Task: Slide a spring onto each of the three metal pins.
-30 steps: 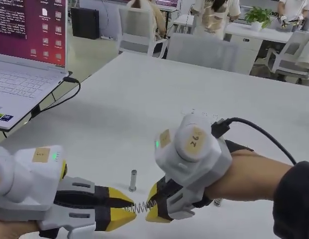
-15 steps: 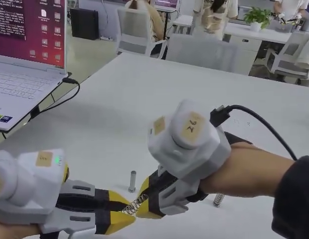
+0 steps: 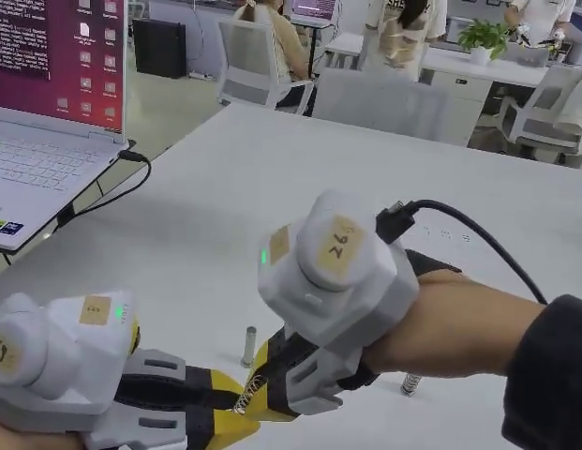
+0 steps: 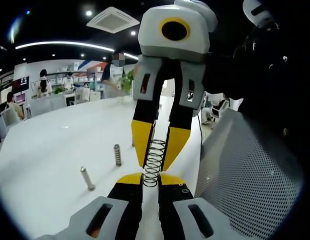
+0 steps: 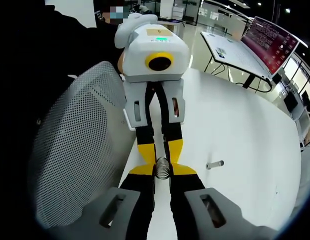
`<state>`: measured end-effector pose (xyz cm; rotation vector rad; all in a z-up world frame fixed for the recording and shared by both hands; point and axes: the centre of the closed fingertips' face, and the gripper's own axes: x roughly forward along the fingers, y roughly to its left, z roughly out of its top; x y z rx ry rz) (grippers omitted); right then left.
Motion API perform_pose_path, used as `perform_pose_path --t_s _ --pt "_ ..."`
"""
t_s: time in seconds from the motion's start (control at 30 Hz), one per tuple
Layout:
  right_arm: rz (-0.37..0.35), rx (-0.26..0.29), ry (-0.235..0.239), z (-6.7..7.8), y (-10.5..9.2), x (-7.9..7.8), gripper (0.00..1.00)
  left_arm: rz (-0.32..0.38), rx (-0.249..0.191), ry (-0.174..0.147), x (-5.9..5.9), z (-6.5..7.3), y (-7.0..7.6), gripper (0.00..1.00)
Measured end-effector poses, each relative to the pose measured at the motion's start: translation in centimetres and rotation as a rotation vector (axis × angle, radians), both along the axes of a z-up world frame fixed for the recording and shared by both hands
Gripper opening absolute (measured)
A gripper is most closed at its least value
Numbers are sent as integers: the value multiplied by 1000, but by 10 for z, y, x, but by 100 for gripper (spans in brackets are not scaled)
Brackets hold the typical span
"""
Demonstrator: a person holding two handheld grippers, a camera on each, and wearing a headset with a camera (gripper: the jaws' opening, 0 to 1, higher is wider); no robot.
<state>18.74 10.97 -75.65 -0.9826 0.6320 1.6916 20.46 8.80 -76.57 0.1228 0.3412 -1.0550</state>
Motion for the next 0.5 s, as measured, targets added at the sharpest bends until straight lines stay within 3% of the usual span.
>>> perform_pose_path --t_s 0.2,0.5 --pt "4 -6 -6 0 0 1 8 6 10 -4 2 -1 1 4" --pt "-2 -18 -13 0 -1 7 8 37 18 -1 3 -6 10 15"
